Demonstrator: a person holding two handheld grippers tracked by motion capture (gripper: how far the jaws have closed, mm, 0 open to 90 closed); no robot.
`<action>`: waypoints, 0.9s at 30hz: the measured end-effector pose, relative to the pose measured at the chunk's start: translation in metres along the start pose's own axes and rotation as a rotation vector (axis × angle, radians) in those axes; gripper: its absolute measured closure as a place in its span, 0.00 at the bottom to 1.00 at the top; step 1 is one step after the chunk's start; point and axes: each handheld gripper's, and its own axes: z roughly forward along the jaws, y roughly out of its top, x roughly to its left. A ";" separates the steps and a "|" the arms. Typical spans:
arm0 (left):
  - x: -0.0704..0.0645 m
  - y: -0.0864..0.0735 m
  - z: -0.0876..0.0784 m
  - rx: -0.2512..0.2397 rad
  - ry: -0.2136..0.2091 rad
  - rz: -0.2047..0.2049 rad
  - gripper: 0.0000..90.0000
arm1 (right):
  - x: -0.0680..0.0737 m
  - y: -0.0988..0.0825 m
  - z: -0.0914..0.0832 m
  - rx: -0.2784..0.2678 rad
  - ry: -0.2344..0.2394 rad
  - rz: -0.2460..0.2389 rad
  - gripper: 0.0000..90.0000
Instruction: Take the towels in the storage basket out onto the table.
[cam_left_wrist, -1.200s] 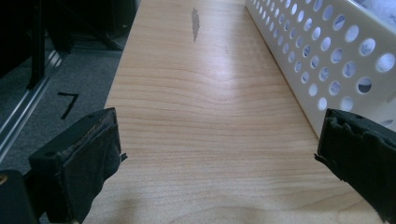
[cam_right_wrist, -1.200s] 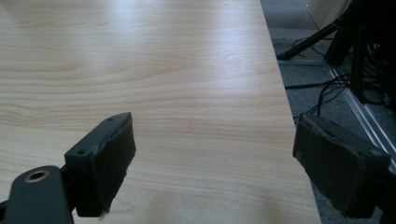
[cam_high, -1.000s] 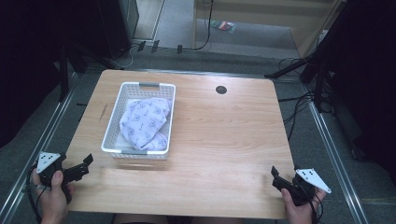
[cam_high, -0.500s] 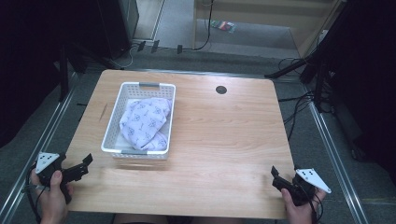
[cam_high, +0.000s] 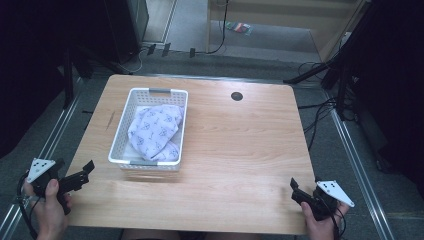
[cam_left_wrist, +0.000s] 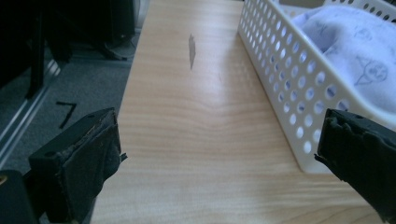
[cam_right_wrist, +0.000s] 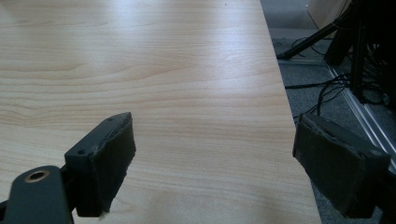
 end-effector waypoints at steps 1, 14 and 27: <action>-0.001 0.004 -0.001 0.002 -0.003 0.006 0.00 | 0.000 0.000 0.000 0.001 -0.001 0.000 0.15; -0.030 0.053 0.001 0.035 -0.065 0.061 0.00 | 0.000 0.000 0.000 0.001 -0.001 0.003 0.15; -0.062 0.083 0.028 0.109 -0.100 0.121 0.00 | 0.000 0.000 -0.001 -0.002 0.001 0.002 0.15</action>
